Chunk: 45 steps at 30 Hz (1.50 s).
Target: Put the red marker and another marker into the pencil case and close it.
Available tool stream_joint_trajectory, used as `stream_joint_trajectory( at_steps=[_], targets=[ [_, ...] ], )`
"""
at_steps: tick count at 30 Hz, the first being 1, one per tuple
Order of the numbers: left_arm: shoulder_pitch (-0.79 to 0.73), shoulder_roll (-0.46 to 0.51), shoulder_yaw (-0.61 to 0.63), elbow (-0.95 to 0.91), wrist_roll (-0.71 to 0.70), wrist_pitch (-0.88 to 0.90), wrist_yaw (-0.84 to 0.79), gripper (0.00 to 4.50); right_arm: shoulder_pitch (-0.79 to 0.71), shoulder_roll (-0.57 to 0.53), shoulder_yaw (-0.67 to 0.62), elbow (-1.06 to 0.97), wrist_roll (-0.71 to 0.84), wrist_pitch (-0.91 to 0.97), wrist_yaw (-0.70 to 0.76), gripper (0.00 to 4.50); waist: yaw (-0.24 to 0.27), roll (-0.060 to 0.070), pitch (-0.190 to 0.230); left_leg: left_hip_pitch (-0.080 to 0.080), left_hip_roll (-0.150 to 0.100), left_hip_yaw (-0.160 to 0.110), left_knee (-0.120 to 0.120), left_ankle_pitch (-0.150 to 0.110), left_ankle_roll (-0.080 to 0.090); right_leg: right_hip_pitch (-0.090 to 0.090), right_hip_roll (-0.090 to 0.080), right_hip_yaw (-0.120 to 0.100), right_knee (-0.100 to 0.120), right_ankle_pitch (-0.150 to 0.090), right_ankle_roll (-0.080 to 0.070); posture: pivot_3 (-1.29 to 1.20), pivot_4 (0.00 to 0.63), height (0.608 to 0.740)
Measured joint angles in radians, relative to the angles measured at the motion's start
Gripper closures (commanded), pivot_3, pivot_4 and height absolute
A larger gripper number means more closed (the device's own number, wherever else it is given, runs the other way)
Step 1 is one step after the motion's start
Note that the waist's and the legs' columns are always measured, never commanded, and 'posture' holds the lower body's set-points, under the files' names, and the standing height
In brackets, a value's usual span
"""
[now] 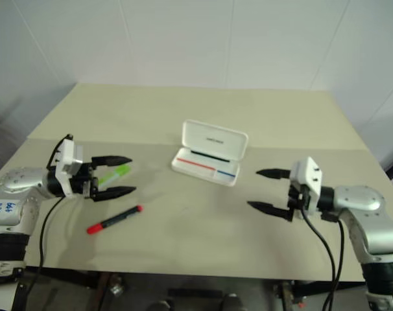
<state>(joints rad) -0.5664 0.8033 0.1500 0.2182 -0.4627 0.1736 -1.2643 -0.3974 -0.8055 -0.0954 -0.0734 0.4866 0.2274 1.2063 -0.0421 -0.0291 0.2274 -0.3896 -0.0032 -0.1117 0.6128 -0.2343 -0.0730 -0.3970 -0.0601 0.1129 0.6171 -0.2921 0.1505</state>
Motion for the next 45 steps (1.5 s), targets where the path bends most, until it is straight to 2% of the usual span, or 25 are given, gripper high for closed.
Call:
stream_joint_trajectory(
  at_steps=[7,10,13,27,36,45],
  targets=[
    [-0.022,0.035,-0.004,0.042,0.033,-0.035,-0.028,0.05,-0.168,0.038,0.134,0.079,-0.09,-0.002,0.027,0.0,-0.01,0.0,0.0,-0.001,0.0,0.0,0.0,0.0,0.0,-0.001,0.0,0.0,0.0,0.0,0.0,0.0,0.15,0.74],
    [-0.061,0.035,-0.012,0.074,0.041,-0.049,-0.04,0.0,-0.209,0.065,0.174,0.123,-0.118,-0.017,0.052,0.66,-0.01,0.0,0.0,-0.001,0.0,0.0,0.0,0.0,0.0,-0.001,0.0,-0.001,0.0,0.0,0.0,0.0,0.15,0.74],
    [-0.088,0.029,-0.015,0.107,0.057,-0.07,-0.038,0.0,-0.23,0.096,0.21,0.178,-0.151,-0.046,0.065,1.69,-0.011,0.0,0.0,-0.001,0.0,0.0,0.0,0.0,0.0,-0.002,0.0,-0.001,0.0,0.0,0.0,0.0,0.15,0.74],
    [-0.091,-0.003,-0.037,0.107,0.076,-0.087,-0.024,0.0,-0.478,0.234,0.365,0.563,-0.395,-0.187,0.069,1.69,-0.018,0.0,0.0,-0.006,0.0,0.0,0.0,0.002,-0.002,-0.013,0.001,0.0,0.01,-0.001,-0.002,0.0,0.15,0.74],
    [-0.085,0.013,-0.033,0.109,0.084,-0.094,-0.017,0.0,-0.596,0.281,0.374,0.773,-0.481,-0.273,0.077,1.69,-0.021,0.0,0.0,-0.009,0.0,0.0,0.0,0.002,-0.003,-0.016,0.001,0.0,0.011,-0.001,-0.001,0.0,0.15,0.74],
    [-0.064,0.017,-0.03,0.107,0.084,-0.096,-0.002,0.0,-0.633,0.286,0.38,0.883,-0.548,-0.305,0.089,1.69,-0.023,0.0,0.0,-0.009,0.0,0.0,0.0,0.002,-0.003,-0.016,0.001,0.0,0.011,-0.001,-0.001,0.0,0.15,0.74]
  ],
)
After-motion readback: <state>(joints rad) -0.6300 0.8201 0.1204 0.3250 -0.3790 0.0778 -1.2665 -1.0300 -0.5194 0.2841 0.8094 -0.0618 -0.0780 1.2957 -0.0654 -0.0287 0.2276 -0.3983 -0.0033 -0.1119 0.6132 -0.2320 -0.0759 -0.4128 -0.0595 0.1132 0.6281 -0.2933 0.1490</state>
